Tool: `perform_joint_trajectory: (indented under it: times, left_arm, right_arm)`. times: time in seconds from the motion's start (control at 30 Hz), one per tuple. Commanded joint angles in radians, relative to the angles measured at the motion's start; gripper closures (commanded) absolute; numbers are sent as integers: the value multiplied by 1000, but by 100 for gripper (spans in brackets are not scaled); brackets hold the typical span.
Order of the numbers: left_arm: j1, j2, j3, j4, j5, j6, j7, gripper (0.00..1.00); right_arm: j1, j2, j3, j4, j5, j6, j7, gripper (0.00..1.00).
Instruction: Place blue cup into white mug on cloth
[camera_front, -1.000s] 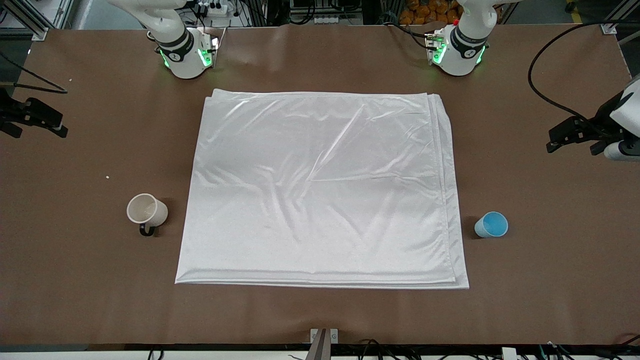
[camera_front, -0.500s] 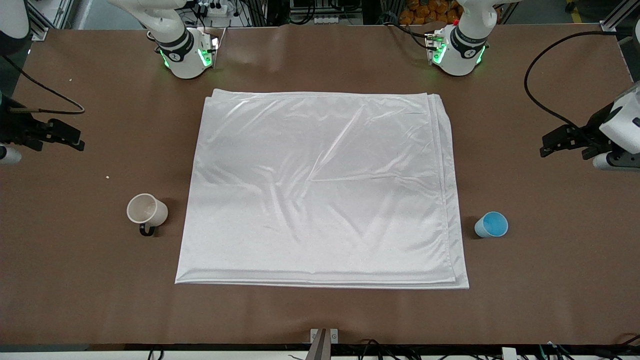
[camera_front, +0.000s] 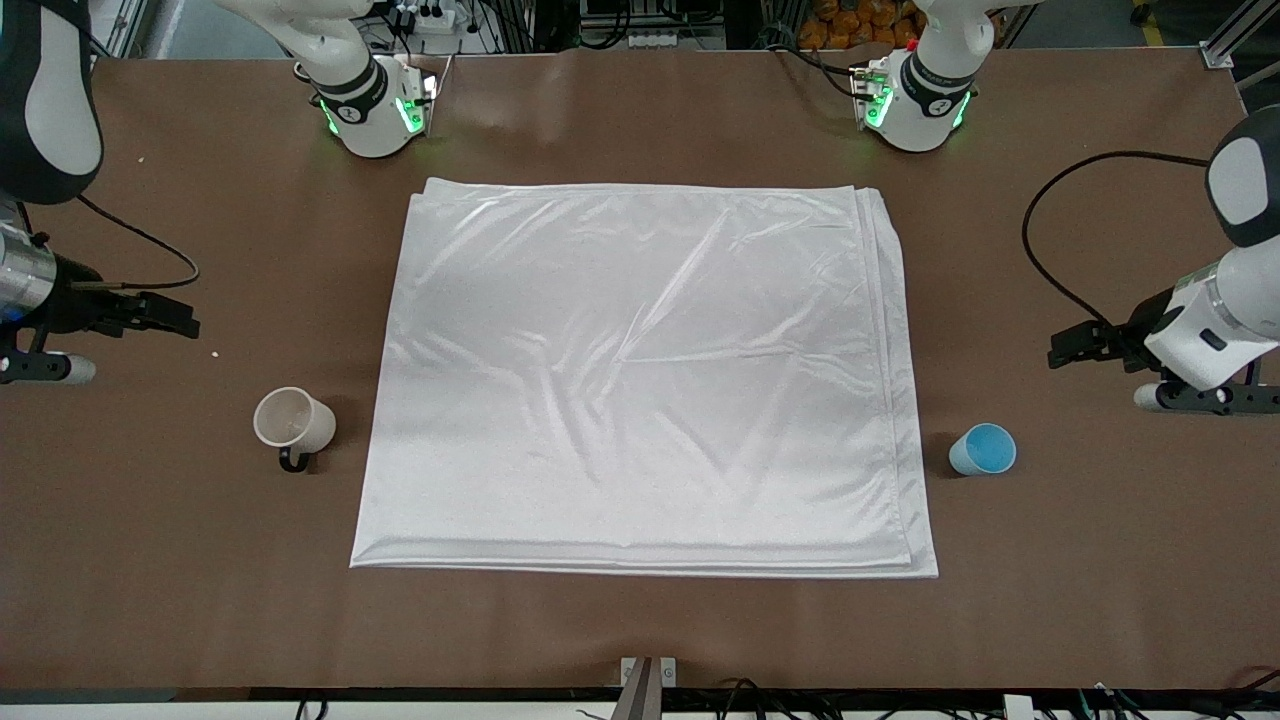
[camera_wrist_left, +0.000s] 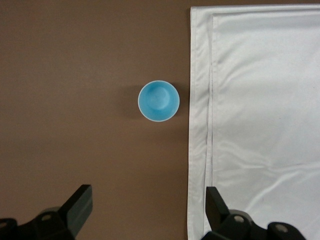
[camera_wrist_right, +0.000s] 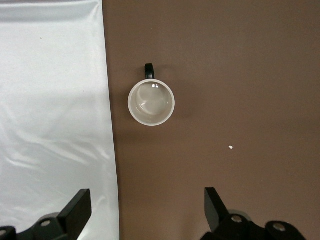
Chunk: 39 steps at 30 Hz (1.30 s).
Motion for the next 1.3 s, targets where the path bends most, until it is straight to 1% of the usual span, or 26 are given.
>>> perform_joint_trajectory:
  times: [0.0, 0.1, 0.17, 0.43, 0.63, 0.8, 1.27]
  left_arm:
    - [5, 34, -3, -54, 20, 108, 10, 0]
    - [3, 32, -2, -105, 20, 184, 8, 0]
    - [3, 35, -2, -118, 22, 210, 8, 0]
    - [14, 98, -2, -134, 65, 310, 8, 0]
    - [26, 136, 0, -160, 66, 385, 8, 0]
    - [31, 184, 0, -158, 68, 438, 8, 0]
    - [34, 284, -2, -157, 66, 554, 7, 0]
  right_arm:
    - [-28, 44, 10, 8, 4, 28, -17, 0]
    - [-39, 73, 11, 8, 7, 54, -31, 0]
    - [-39, 87, 10, 8, 7, 80, -34, 0]
    - [-36, 163, 11, 9, 7, 122, -44, 0]
    - [-28, 266, 16, 11, 12, 240, -44, 0]
    - [-28, 332, 19, 12, 13, 321, -44, 0]
    - [-11, 390, 22, 14, 14, 398, -42, 0]
